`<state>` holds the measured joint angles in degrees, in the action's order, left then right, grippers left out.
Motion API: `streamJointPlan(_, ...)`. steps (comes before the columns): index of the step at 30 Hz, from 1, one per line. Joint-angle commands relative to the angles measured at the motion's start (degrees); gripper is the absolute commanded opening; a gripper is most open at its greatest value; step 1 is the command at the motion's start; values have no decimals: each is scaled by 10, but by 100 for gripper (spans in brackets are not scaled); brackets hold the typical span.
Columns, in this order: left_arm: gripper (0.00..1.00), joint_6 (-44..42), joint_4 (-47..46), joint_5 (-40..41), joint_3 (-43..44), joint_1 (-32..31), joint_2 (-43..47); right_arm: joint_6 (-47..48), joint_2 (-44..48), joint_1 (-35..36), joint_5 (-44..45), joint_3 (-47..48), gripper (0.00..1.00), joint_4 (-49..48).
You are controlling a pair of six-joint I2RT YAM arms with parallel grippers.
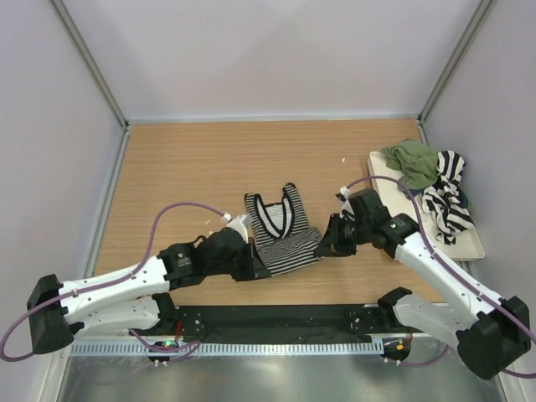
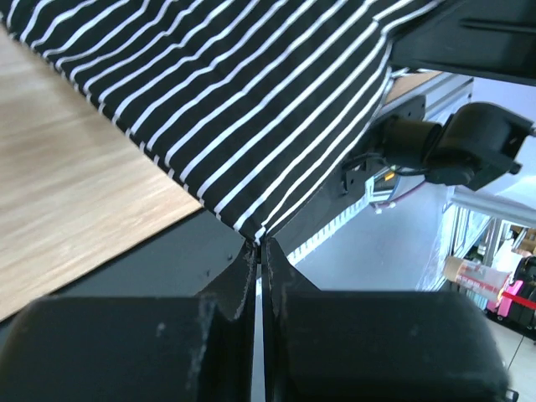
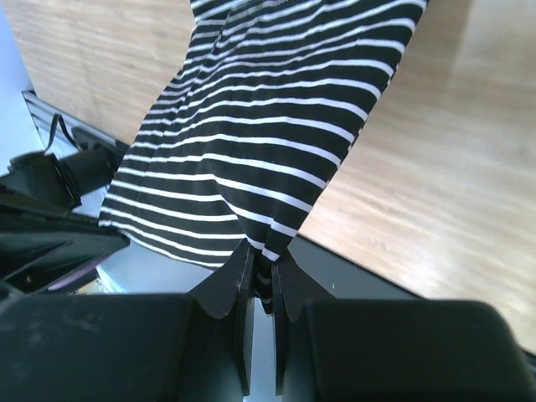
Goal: Fold and stack the tank tops
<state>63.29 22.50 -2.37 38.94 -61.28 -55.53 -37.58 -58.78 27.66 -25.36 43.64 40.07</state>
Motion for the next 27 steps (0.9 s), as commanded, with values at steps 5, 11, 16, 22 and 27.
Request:
streamJointPlan(5,0,65,-24,71,-26,-65,22,-7,68,3,-1,-8,1,58)
streamJointPlan(11,0,86,-55,79,-31,-64,32,27,14,3,19,59,1,89)
streamJointPlan(16,0,83,-10,96,3,-44,30,25,-33,3,17,98,1,73)
streamJointPlan(22,0,75,1,72,17,46,38,22,-92,0,21,143,1,58)
streamJointPlan(27,0,50,-29,2,31,131,3,28,-153,-14,18,176,2,43)
